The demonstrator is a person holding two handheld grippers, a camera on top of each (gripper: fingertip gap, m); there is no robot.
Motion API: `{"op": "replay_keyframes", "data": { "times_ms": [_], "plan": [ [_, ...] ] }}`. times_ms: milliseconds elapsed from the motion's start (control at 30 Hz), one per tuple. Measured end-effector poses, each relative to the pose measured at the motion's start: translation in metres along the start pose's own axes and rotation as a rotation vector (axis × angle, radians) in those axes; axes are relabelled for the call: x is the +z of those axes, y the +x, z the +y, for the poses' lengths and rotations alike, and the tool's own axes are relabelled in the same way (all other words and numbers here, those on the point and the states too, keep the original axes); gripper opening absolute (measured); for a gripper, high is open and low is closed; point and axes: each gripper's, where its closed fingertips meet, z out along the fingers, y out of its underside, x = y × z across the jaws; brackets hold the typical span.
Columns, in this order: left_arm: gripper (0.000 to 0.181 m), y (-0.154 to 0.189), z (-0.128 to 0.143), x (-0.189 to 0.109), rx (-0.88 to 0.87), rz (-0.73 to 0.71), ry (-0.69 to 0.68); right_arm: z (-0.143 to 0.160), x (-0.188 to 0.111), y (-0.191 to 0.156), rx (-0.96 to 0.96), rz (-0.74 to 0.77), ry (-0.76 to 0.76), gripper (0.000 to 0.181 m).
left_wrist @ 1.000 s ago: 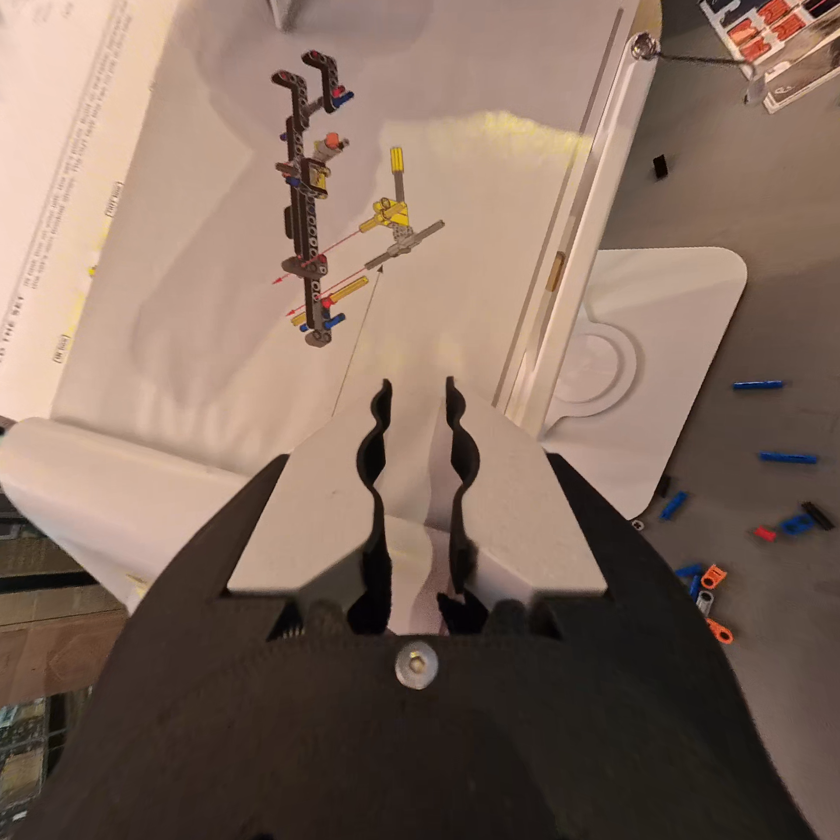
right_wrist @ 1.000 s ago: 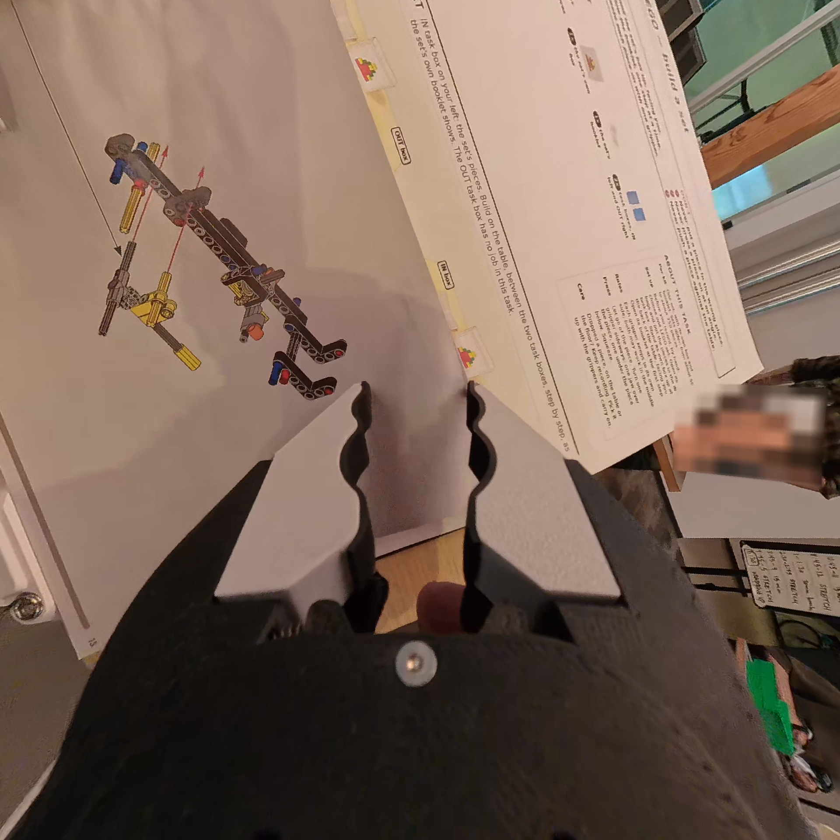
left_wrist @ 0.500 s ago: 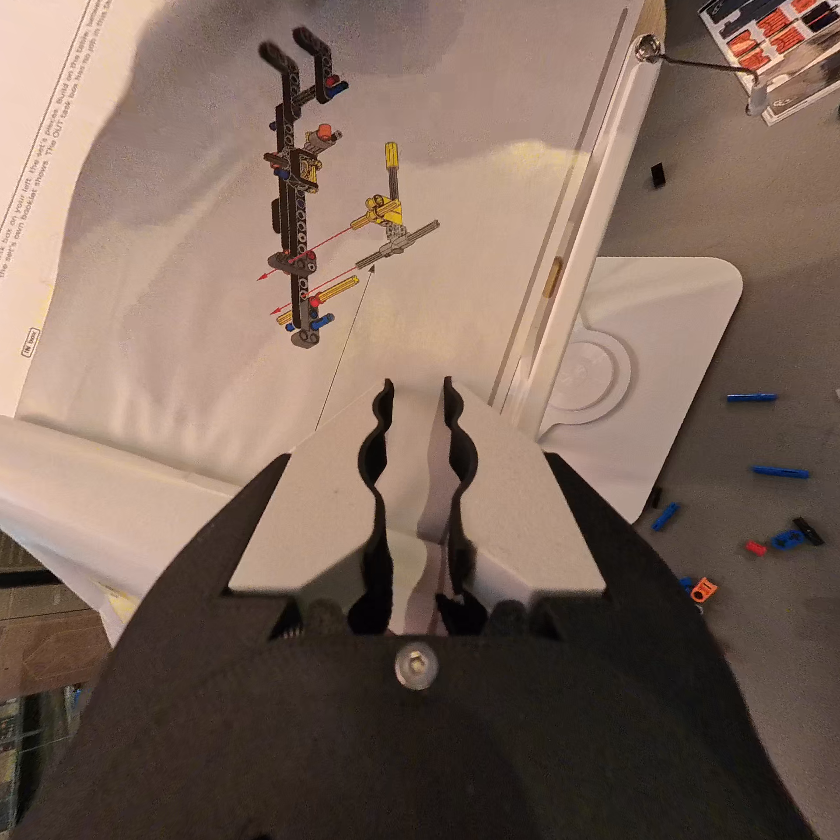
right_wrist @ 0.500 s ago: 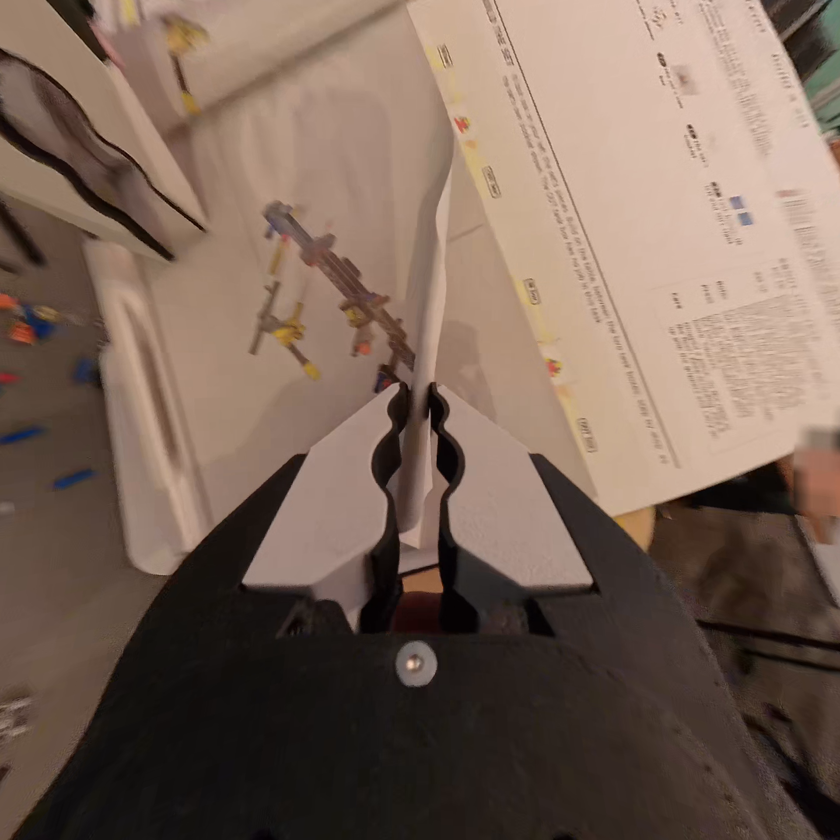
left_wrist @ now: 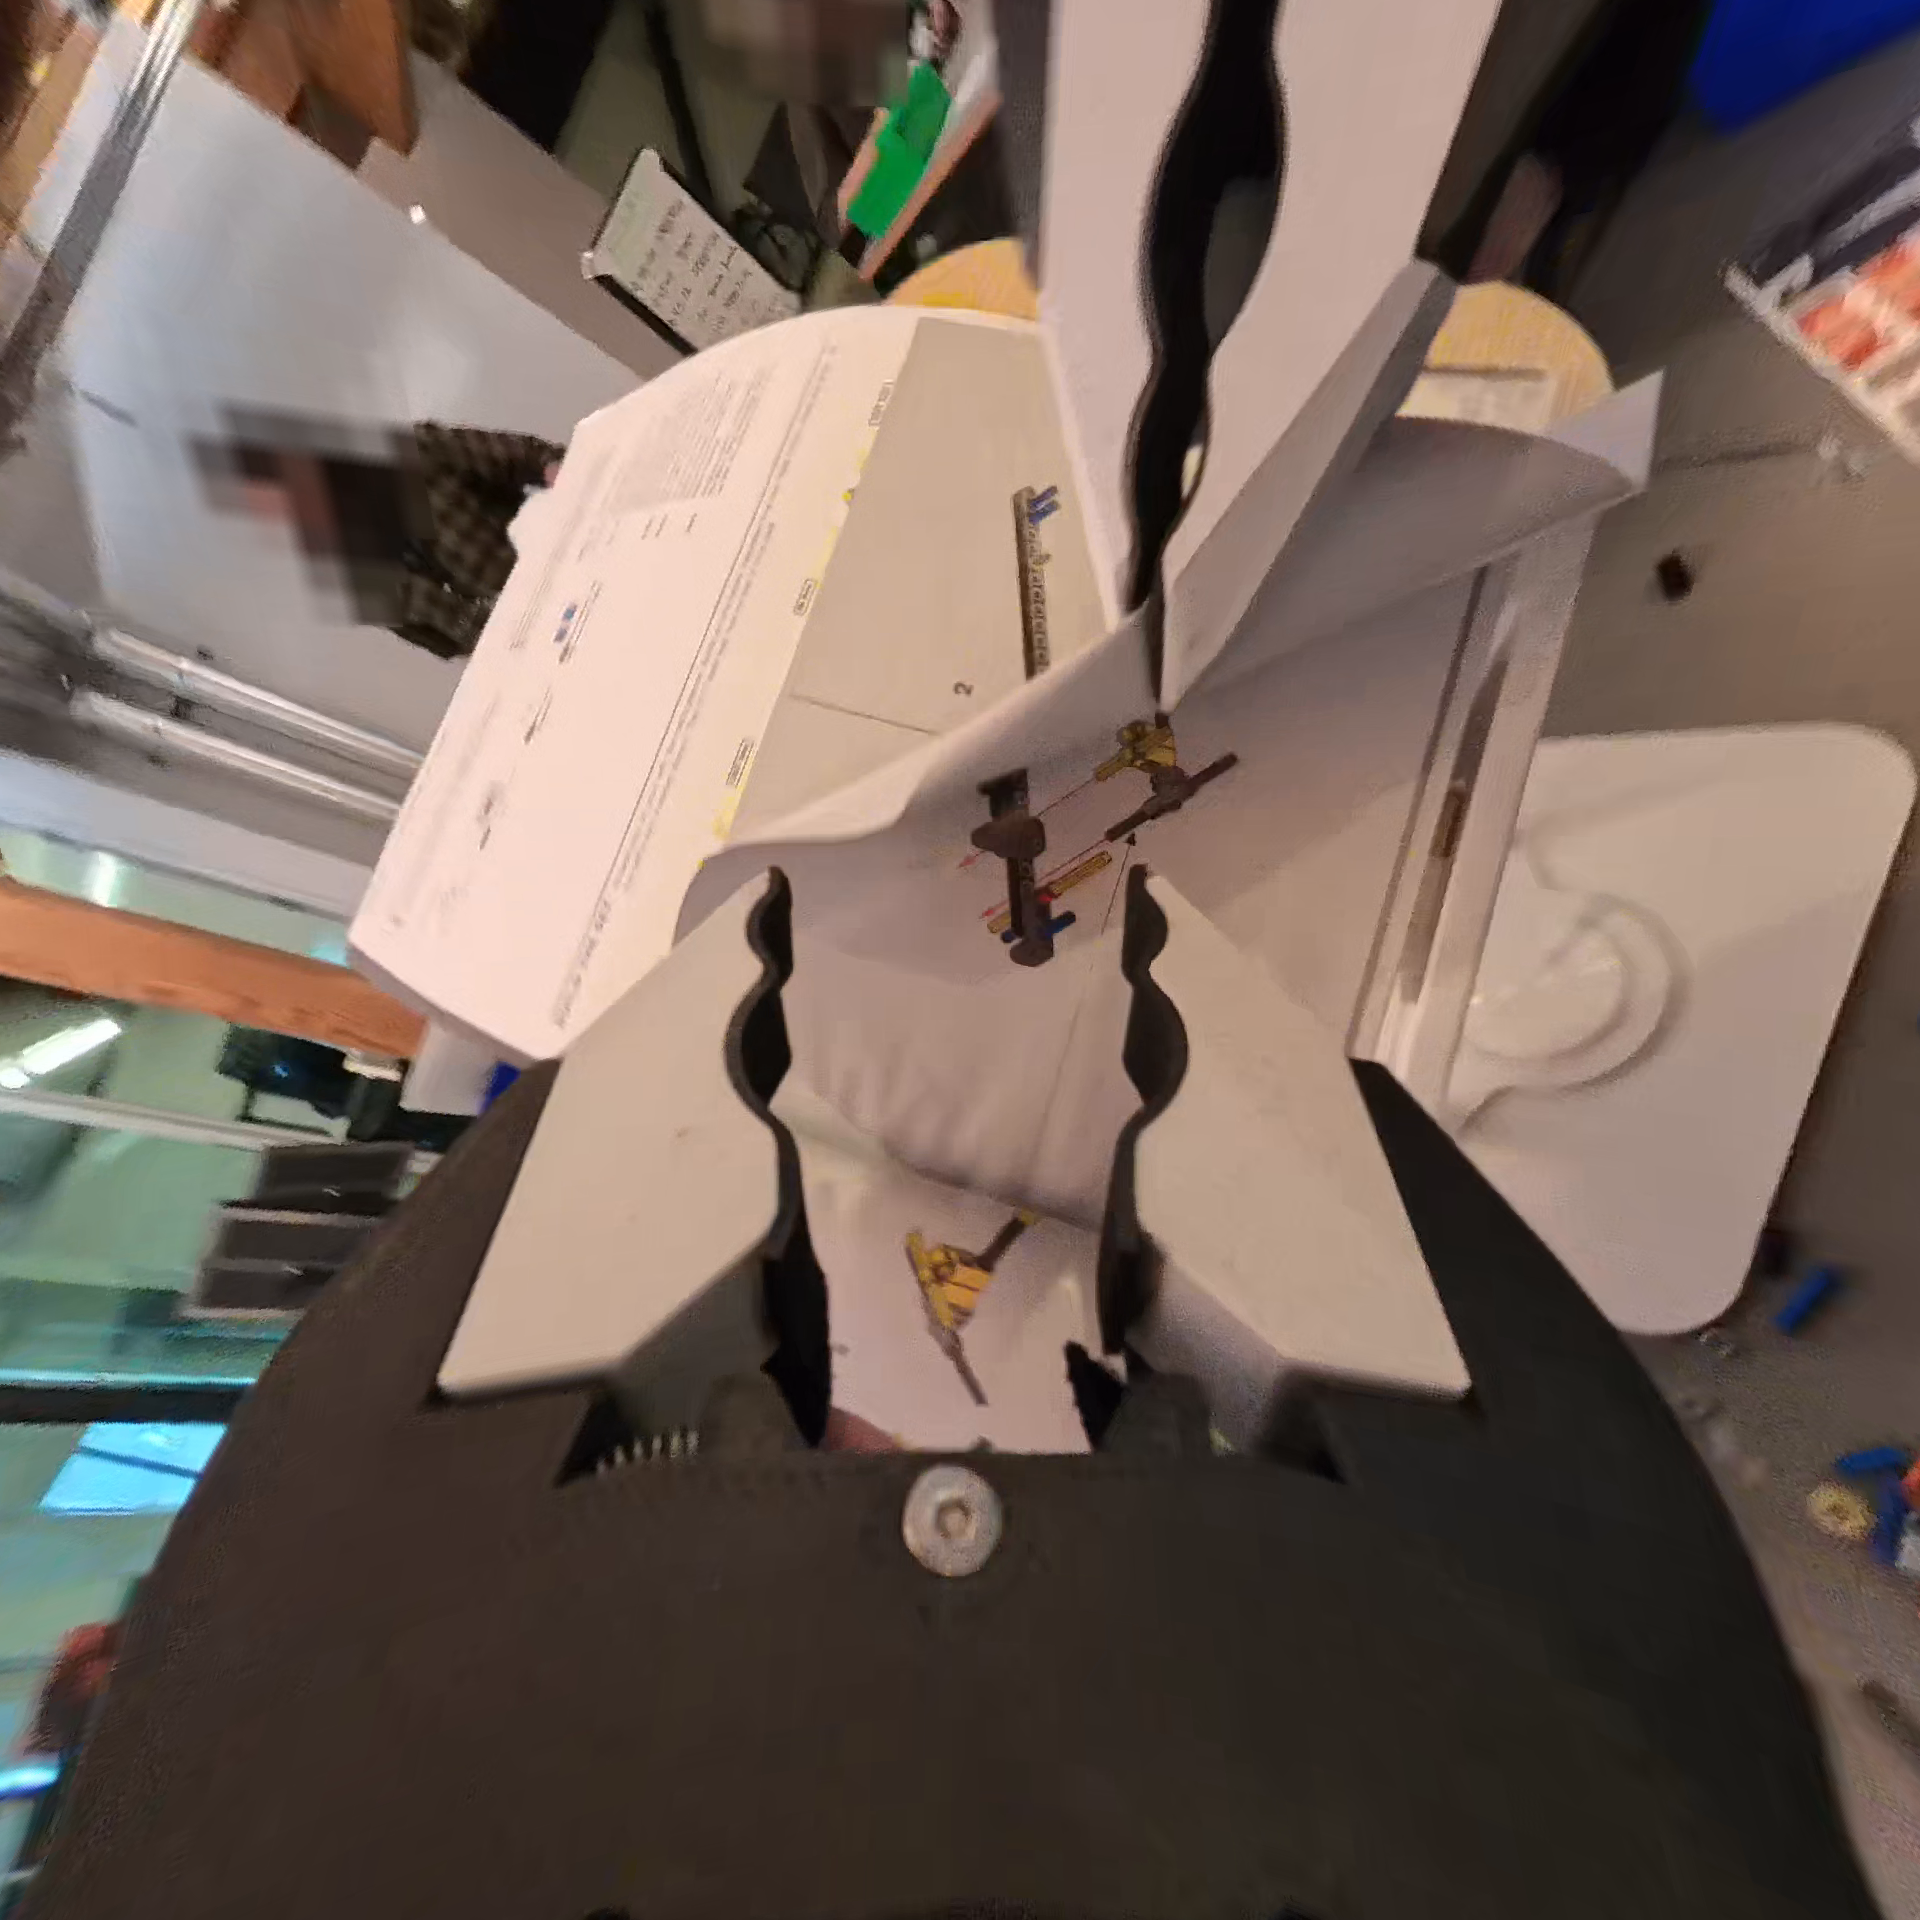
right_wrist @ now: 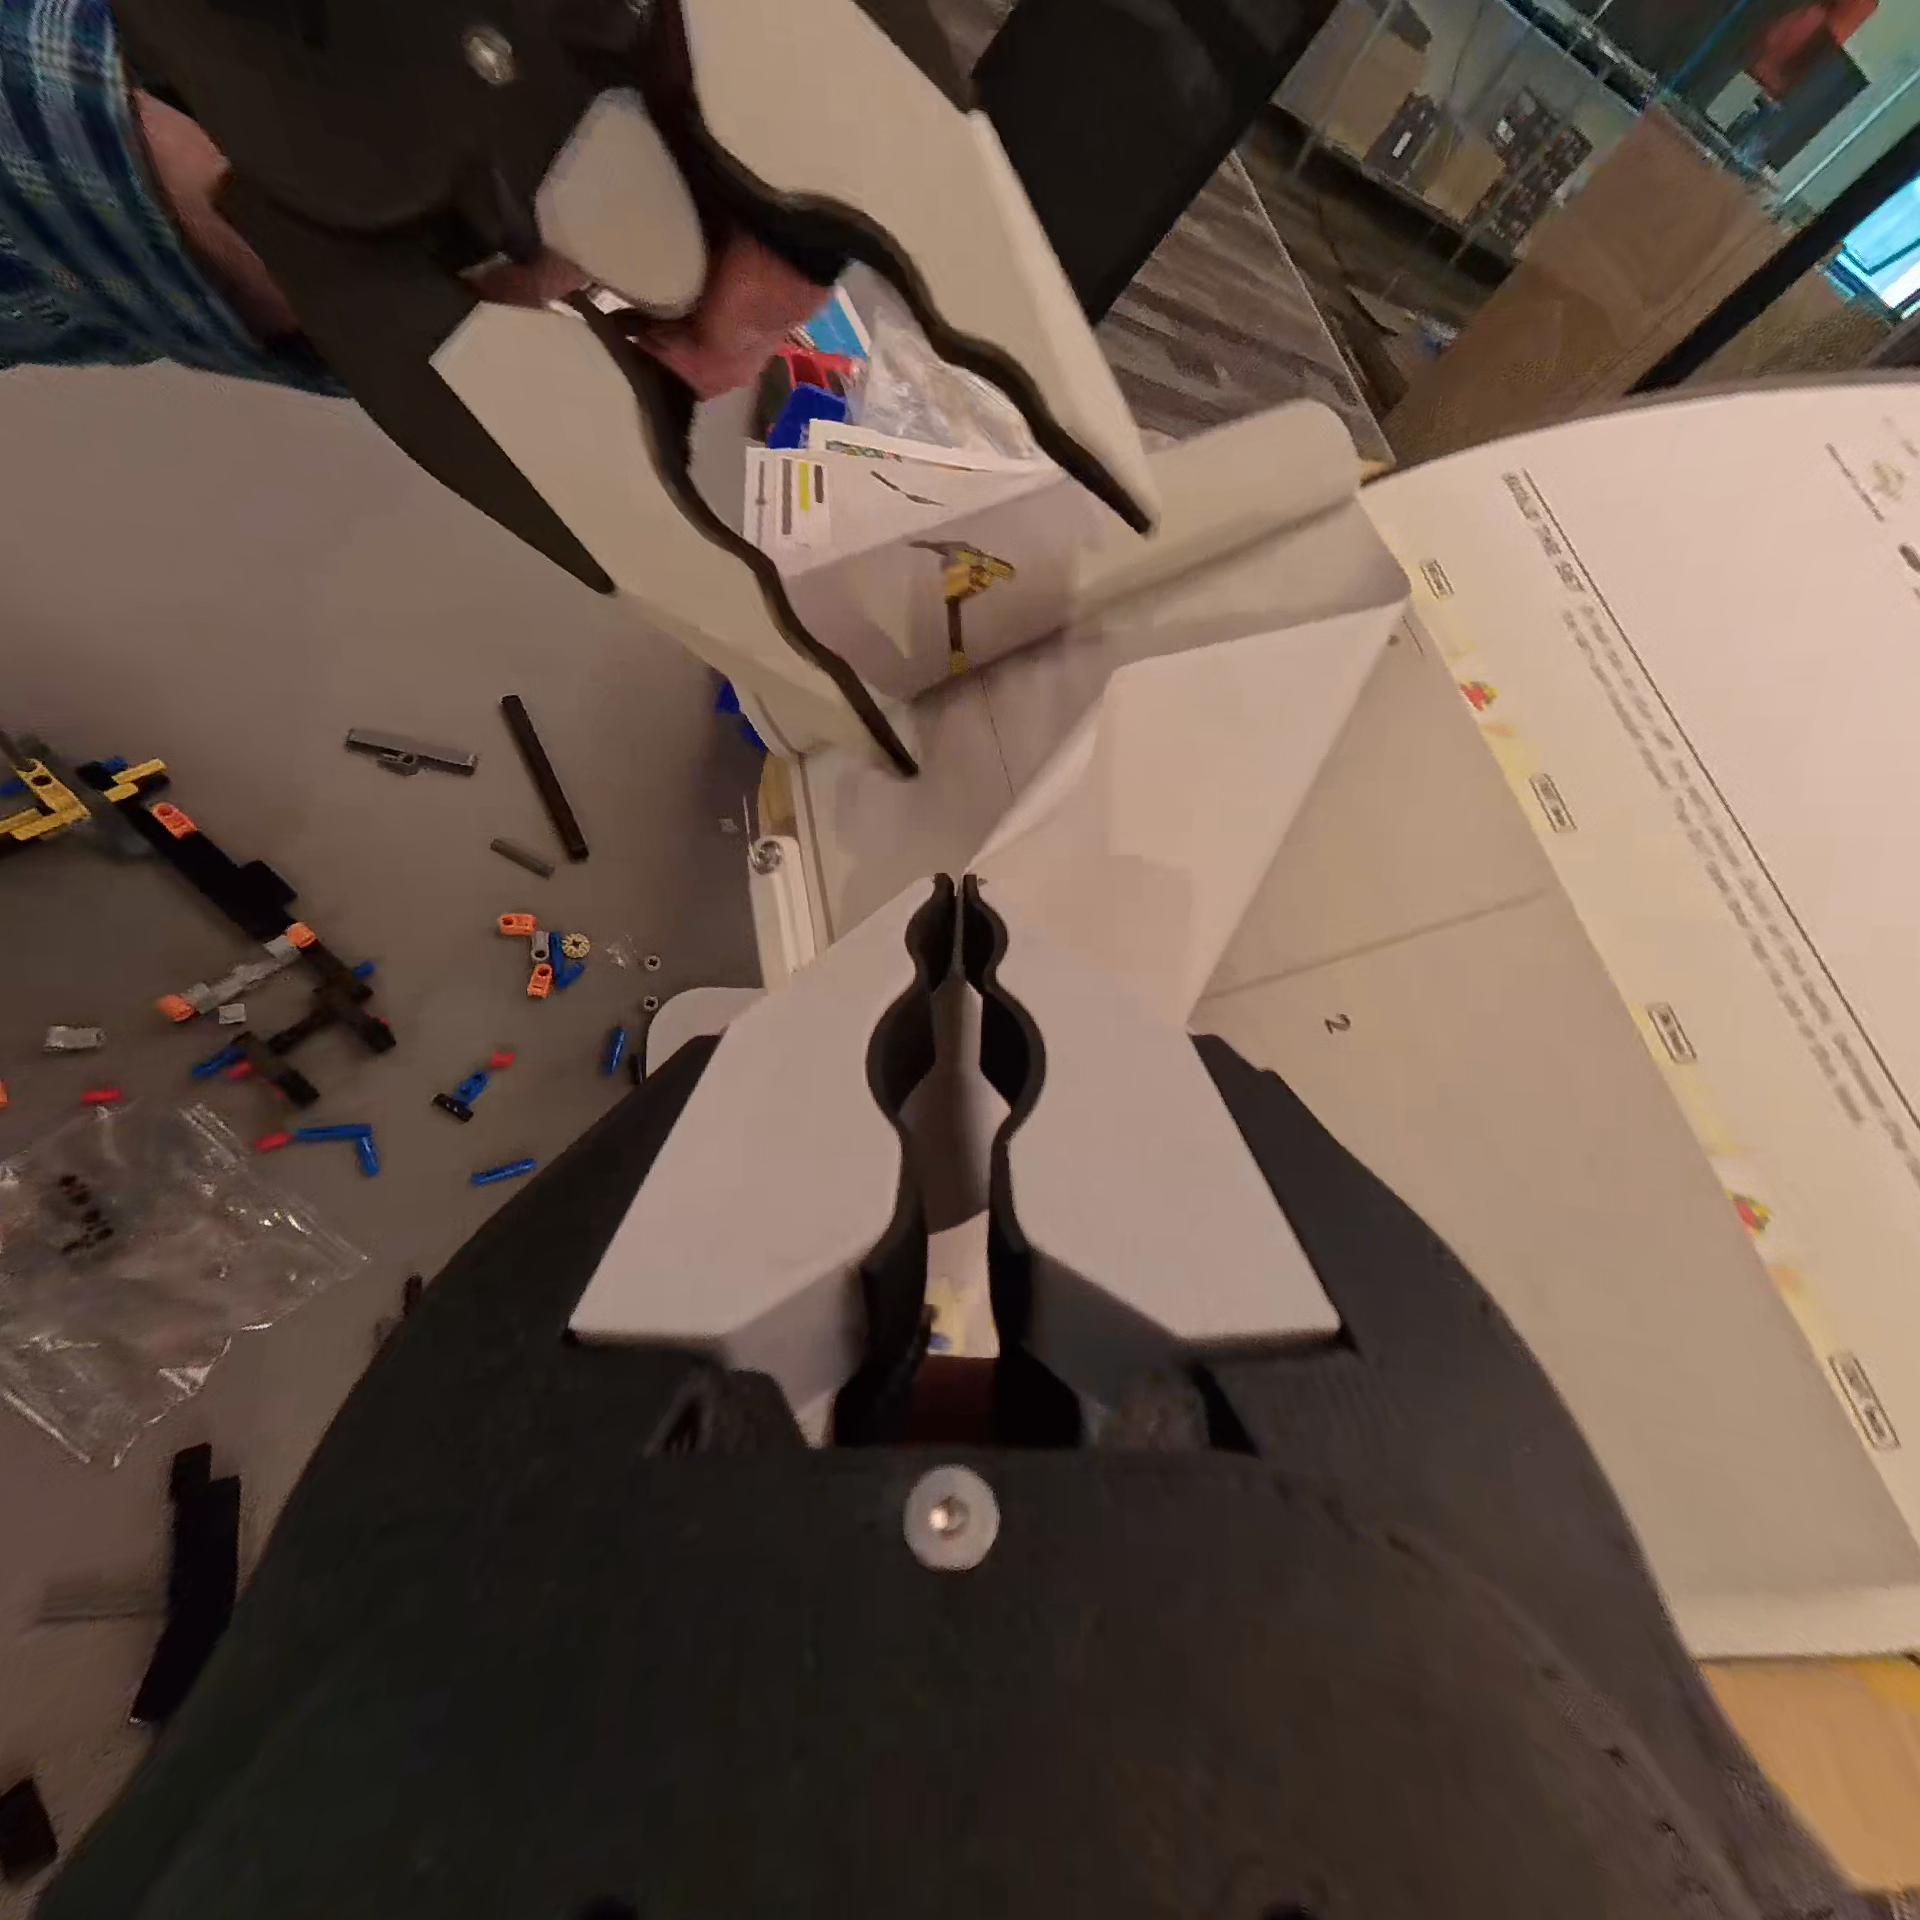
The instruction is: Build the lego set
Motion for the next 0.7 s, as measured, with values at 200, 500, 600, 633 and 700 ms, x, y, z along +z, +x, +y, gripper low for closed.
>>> {"op": "replay_keyframes", "data": {
  "times_ms": [200,500,600,633,700],
  "plan": [
    [0.013,0.012,0.003,0.018,0.278,0.133,-0.079,-0.012,0.011,-0.018,-0.032,-0.053,-0.002,0.000],
    [0.000,0.009,0.021,-0.006,0.293,0.152,-0.023,-0.012,-0.011,-0.001,0.100,-0.061,0.082,0.037],
    [0.001,0.000,0.030,-0.024,0.251,0.132,0.013,0.000,0.002,-0.006,0.163,-0.149,0.054,0.037],
    [0.001,-0.004,0.035,-0.029,0.221,0.123,0.016,0.003,0.010,-0.010,0.163,-0.167,0.035,0.037],
    [0.002,-0.014,0.048,-0.040,0.149,0.092,0.019,0.005,0.027,-0.020,0.149,-0.207,0.008,0.039]
  ]
}}
